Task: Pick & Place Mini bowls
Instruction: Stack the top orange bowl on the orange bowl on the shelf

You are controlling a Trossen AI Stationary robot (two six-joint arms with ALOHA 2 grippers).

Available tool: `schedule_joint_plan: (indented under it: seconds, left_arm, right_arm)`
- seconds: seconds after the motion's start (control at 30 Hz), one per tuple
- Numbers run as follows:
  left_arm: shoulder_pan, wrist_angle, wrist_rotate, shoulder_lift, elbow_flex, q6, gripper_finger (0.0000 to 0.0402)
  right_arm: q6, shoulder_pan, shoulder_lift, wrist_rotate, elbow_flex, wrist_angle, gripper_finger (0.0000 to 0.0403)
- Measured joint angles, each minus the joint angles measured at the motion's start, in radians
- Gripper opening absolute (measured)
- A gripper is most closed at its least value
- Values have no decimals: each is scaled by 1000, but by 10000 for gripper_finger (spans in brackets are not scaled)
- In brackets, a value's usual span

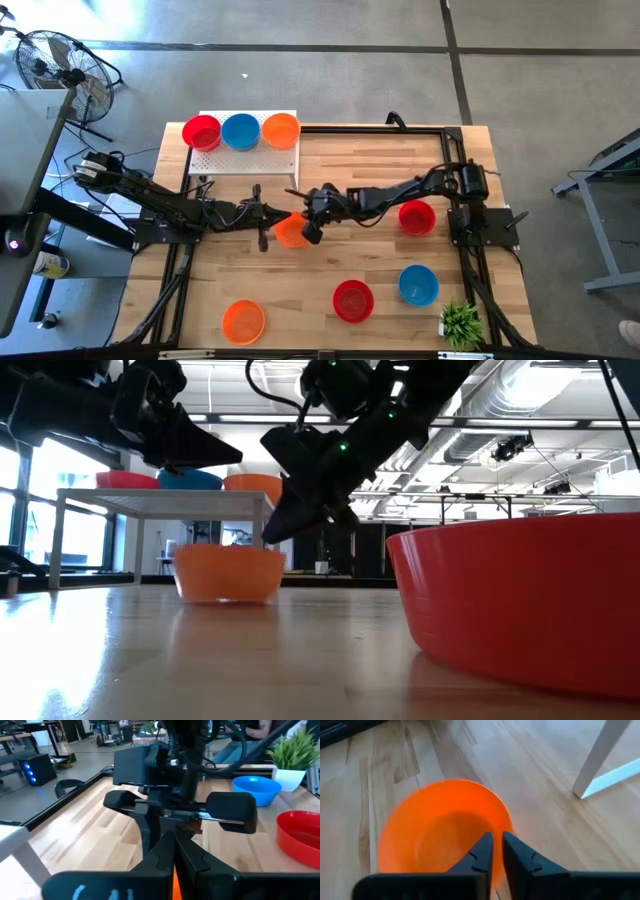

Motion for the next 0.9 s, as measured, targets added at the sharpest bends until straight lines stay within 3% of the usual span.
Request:
schedule_joint_plan:
  seconds: [0.17,0.33,0.6,0.73,0.9]
  left_arm:
    - [0,-20,0,0,0,19,0]
    - [0,-96,12,0,20,-28,0]
    - [0,-422,14,0,155,-77,0]
    - [0,-570,29,0,222,-103,0]
    - [0,-636,78,0,256,-146,0]
  right_arm:
    - [-127,-11,-22,-18,-1,-7,64]
    - [-338,8,-112,-64,-61,28,16]
    - [-367,-11,-234,-217,-418,481,13]
    - [-393,-32,-309,-219,-575,598,3]
    - [-397,-63,-422,-188,-725,677,7]
